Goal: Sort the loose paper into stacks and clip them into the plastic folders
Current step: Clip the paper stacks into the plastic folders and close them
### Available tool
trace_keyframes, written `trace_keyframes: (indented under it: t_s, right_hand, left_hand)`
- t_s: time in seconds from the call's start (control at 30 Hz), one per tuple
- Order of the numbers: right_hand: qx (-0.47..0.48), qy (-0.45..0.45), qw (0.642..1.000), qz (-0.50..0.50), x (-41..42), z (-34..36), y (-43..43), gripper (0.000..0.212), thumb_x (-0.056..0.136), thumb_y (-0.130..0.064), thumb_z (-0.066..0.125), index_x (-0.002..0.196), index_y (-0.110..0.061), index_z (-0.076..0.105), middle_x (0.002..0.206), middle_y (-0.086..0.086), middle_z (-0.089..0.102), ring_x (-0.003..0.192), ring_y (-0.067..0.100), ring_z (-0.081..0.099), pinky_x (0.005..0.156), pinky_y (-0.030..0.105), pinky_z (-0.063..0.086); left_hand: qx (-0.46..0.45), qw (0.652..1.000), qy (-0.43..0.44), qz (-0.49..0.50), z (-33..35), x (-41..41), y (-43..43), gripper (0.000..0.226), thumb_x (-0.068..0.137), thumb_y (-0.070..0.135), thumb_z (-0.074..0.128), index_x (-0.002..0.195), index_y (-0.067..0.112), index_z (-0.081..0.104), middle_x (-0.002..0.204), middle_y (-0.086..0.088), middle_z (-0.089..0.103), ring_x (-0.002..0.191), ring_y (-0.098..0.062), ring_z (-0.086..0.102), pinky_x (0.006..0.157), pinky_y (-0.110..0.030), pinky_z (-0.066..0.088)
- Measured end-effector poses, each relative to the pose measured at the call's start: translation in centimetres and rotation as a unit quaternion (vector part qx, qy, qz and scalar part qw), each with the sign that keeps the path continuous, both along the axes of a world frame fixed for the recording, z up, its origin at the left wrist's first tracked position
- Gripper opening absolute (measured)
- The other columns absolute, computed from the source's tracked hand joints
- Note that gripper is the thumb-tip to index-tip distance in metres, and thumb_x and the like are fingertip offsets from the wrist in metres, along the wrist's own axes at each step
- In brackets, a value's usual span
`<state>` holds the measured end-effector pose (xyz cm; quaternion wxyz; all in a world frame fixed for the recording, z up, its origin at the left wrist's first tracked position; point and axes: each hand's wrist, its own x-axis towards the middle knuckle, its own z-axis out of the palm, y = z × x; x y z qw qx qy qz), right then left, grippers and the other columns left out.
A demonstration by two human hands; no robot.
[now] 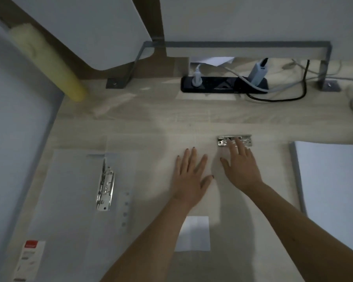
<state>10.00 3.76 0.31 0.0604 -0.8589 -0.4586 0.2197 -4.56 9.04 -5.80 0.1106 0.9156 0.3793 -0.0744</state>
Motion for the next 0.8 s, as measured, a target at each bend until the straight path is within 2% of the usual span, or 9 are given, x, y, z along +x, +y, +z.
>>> trace_keyframes:
  t_s: [0.07, 0.17, 0.33, 0.5, 0.7, 0.8]
  right_hand:
    - [-0.004, -0.008, 1.000, 0.010, 0.5, -0.2, 0.8, 0.060, 0.097, -0.029, 0.037, 0.149, -0.012, 0.012, 0.159, 0.010, 0.002, 0.147, 0.026, 0.004, 0.117, 0.034, 0.004]
    - [-0.018, -0.020, 0.999, 0.031, 1.0, -1.0, 1.3, 0.059, 0.098, -0.028, 0.034, 0.149, -0.012, 0.008, 0.159, 0.009, 0.000, 0.147, 0.025, -0.001, 0.118, 0.035, 0.000]
    - [0.000, -0.042, 0.997, 0.060, 1.4, -1.7, 1.6, 0.059, 0.097, -0.023, 0.037, 0.148, -0.009, 0.012, 0.157, 0.012, 0.012, 0.146, 0.029, 0.007, 0.118, 0.037, 0.003]
    - [0.024, -0.077, 0.993, 0.084, 2.0, -2.1, 2.0, 0.054, 0.095, -0.020, 0.041, 0.145, -0.004, 0.025, 0.148, 0.015, 0.034, 0.141, 0.034, 0.022, 0.117, 0.041, 0.012]
    - [0.042, -0.125, 0.986, 0.104, 2.9, -3.3, 1.7, 0.050, 0.088, -0.008, 0.053, 0.136, -0.001, 0.043, 0.135, 0.015, 0.052, 0.130, 0.039, 0.043, 0.107, 0.045, 0.035]
    - [0.020, -0.119, 0.985, 0.126, 2.9, -3.3, 1.5, 0.059, 0.088, -0.001, 0.045, 0.144, -0.003, 0.027, 0.149, 0.014, 0.036, 0.140, 0.038, 0.026, 0.114, 0.041, 0.024]
  left_hand:
    - [0.008, 1.000, -0.001, -0.012, -0.7, 0.2, -0.1, 0.065, 0.094, 0.056, 0.006, 0.142, 0.023, 0.034, 0.149, -0.014, 0.036, 0.138, -0.032, 0.032, 0.107, -0.047, 0.017]
    - [0.027, 0.999, -0.027, -0.031, -1.4, 0.1, 0.3, 0.065, 0.093, 0.059, 0.008, 0.145, 0.024, 0.026, 0.153, -0.014, 0.027, 0.144, -0.027, 0.018, 0.110, -0.046, 0.013]
    - [0.034, 0.997, -0.057, -0.036, -1.6, 0.2, 0.5, 0.065, 0.093, 0.060, 0.013, 0.146, 0.024, 0.025, 0.155, -0.012, 0.023, 0.144, -0.021, 0.009, 0.114, -0.044, 0.010]
    - [0.032, 0.996, -0.071, -0.048, -1.6, 0.4, 0.8, 0.065, 0.093, 0.060, 0.014, 0.147, 0.023, 0.022, 0.156, -0.009, 0.019, 0.144, -0.017, 0.009, 0.114, -0.044, 0.011]
    - [0.032, 0.995, -0.077, -0.050, -1.6, 0.9, 0.8, 0.065, 0.093, 0.059, 0.017, 0.146, 0.022, 0.026, 0.155, -0.009, 0.024, 0.144, -0.018, 0.016, 0.114, -0.043, 0.015]
    - [0.031, 0.996, -0.077, -0.041, -1.4, 1.1, 0.8, 0.065, 0.094, 0.059, 0.017, 0.146, 0.022, 0.025, 0.156, -0.007, 0.021, 0.145, -0.017, 0.014, 0.114, -0.042, 0.014]
